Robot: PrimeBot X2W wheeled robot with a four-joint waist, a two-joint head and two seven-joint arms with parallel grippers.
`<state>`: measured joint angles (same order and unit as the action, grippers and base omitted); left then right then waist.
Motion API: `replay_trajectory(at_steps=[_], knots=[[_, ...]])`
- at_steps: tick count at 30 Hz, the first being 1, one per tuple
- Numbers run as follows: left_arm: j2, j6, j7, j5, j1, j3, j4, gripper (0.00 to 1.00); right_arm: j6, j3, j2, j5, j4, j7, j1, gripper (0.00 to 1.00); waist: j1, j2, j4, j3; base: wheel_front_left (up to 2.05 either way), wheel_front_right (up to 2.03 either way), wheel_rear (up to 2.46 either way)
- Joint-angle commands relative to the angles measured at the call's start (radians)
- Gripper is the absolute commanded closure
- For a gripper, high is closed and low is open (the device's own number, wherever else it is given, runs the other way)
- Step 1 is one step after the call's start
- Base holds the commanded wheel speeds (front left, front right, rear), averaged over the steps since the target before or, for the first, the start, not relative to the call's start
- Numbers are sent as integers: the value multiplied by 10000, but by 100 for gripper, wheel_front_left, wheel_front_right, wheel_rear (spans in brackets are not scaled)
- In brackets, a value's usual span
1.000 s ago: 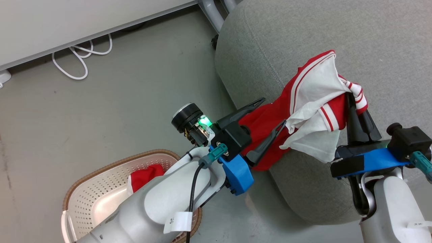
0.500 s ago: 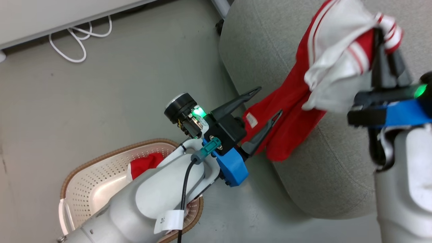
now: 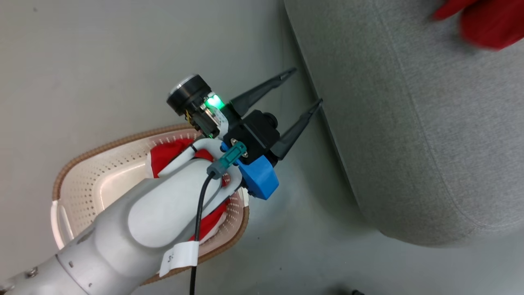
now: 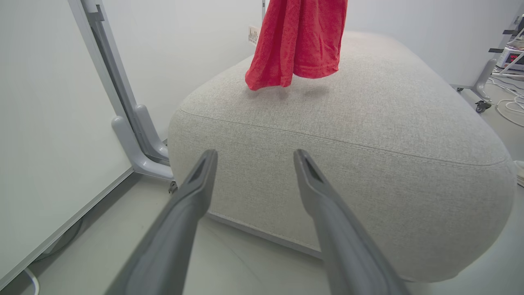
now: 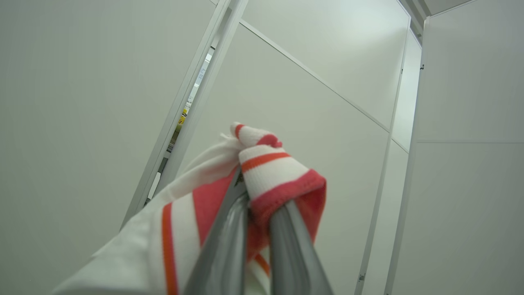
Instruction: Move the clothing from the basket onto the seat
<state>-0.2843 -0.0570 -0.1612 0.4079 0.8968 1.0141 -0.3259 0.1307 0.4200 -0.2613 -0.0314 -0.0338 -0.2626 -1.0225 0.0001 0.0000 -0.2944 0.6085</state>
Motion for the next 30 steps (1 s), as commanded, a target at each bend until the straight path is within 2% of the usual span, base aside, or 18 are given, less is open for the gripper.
replay_trajectory(at_steps=[1,5,9,23,30], knots=[[-145,43,43,-79,228,-63,150,0,1,227,-378,-6,-61,-35,-378,100,-1,0,36,681,0,0,0],[-470,119,182,-164,389,-127,504,0,1,837,-1251,69,-370,-35,-956,100,-1,0,-55,1174,0,0,0],[-640,159,325,-246,462,-106,788,0,1,1201,-1548,-85,-1046,-35,-853,100,-1,0,-110,1456,0,0,0],[-781,221,420,-235,612,27,1201,0,1,1838,208,-1150,-2860,-36,826,100,-1,0,154,1857,0,0,0],[-799,246,398,-225,706,34,1209,0,1,1906,740,-1384,-3731,-36,1271,100,-1,0,292,1992,0,0,0]])
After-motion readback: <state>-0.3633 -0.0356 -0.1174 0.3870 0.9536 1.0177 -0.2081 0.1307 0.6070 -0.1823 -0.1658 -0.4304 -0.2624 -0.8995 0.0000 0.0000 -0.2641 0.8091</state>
